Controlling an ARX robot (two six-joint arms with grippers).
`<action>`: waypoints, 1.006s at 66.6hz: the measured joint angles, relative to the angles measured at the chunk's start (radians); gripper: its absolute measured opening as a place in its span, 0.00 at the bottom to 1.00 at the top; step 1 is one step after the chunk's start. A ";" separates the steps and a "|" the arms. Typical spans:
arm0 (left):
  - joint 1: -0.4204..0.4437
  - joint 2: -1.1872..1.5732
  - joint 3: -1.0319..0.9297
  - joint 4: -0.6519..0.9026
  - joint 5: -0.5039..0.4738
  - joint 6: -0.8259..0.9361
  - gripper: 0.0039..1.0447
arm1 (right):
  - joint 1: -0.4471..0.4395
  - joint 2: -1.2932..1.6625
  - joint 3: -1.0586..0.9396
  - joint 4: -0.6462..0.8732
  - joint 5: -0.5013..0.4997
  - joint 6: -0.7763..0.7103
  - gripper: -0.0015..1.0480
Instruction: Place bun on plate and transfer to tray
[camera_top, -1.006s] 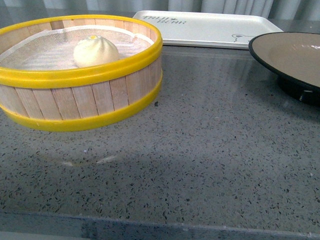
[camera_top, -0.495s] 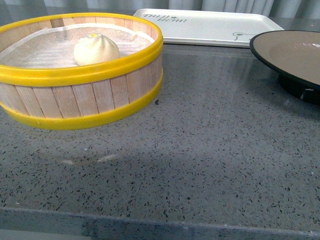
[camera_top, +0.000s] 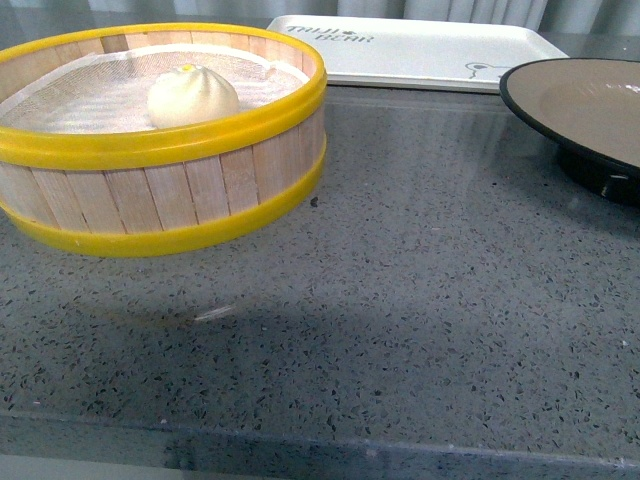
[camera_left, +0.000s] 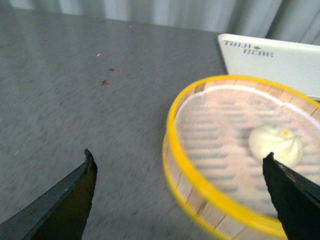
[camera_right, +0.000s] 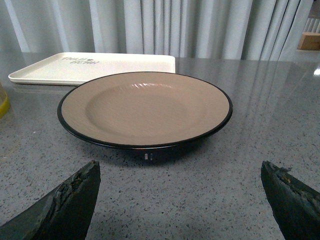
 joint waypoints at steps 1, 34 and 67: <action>-0.013 0.033 0.024 0.010 0.001 0.000 0.94 | 0.000 0.000 0.000 0.000 0.000 0.000 0.91; -0.203 0.570 0.502 -0.117 0.065 0.108 0.94 | 0.000 0.000 0.000 0.000 0.000 0.000 0.91; -0.216 0.653 0.561 -0.241 0.040 0.188 0.94 | 0.000 0.000 0.000 0.000 0.000 0.000 0.91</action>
